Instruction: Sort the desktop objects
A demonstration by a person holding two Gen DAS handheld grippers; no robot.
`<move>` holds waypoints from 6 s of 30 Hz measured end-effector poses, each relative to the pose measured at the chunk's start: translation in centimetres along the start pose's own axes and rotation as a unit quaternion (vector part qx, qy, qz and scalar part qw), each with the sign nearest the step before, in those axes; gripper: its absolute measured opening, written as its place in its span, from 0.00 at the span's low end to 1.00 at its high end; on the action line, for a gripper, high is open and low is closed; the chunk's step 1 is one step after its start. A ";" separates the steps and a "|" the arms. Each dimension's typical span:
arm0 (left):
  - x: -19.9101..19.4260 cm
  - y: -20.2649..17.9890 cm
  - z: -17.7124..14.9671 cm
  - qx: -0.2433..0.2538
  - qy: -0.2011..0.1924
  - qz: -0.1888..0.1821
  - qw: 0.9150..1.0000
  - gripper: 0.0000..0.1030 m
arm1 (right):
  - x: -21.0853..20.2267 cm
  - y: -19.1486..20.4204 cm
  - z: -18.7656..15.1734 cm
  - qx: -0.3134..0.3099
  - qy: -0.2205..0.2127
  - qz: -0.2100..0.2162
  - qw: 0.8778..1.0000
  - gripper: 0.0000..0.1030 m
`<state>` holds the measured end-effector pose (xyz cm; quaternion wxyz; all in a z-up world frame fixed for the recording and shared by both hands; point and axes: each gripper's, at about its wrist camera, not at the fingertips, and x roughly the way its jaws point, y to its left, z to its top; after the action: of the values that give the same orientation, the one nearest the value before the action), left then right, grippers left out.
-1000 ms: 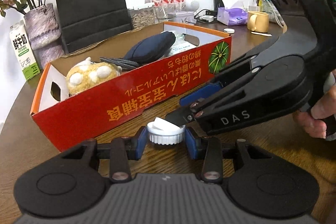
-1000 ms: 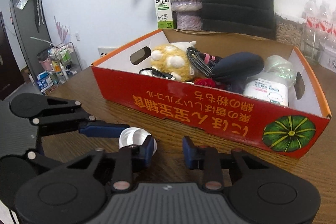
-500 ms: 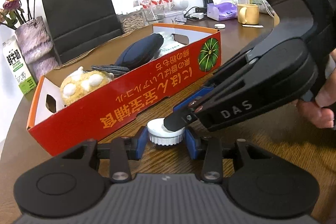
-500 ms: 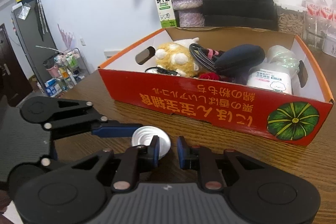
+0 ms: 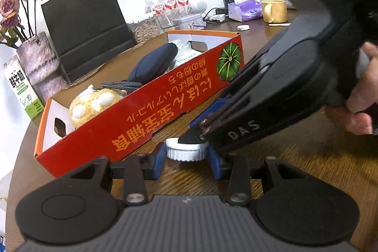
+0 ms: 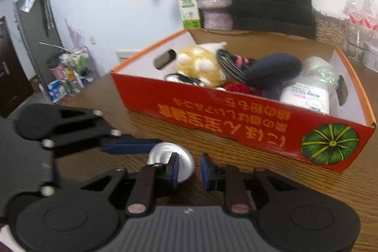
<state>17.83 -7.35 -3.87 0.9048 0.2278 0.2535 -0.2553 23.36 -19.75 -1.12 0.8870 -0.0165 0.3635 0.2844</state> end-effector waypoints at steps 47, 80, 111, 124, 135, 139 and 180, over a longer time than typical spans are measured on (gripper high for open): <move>1.5 0.0 0.2 -0.008 -0.009 0.004 1.000 0.40 | -1.5 0.6 0.2 -0.004 -0.004 0.007 1.000 0.15; 1.3 -0.2 -0.1 0.013 -0.017 0.001 1.000 0.40 | -1.4 1.2 -0.1 -0.032 0.008 0.013 0.999 0.16; 1.1 -0.8 -0.4 0.035 -0.022 0.009 0.999 0.40 | -1.4 1.4 1.3 -0.032 0.039 0.023 0.998 0.14; 1.1 -0.4 -0.6 0.030 -0.024 0.003 0.999 0.40 | -0.1 2.0 1.4 -0.047 0.066 0.018 0.997 0.00; 1.0 -0.4 -0.6 0.031 -0.023 0.005 0.999 0.40 | -2.3 2.0 1.8 -0.050 0.024 -0.006 0.998 0.00; 1.1 -0.5 -0.6 0.031 -0.023 0.007 0.999 0.40 | -1.4 2.4 1.6 -0.065 0.052 -0.005 0.997 0.14; 1.6 0.4 0.3 -0.010 -0.007 -0.031 0.999 0.39 | -1.1 -1.8 0.0 0.002 0.030 0.005 1.000 0.07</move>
<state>19.37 -7.77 -4.44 0.9003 0.2091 0.2569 -0.2824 23.67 -21.78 -0.68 0.8744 -0.0210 0.3903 0.2877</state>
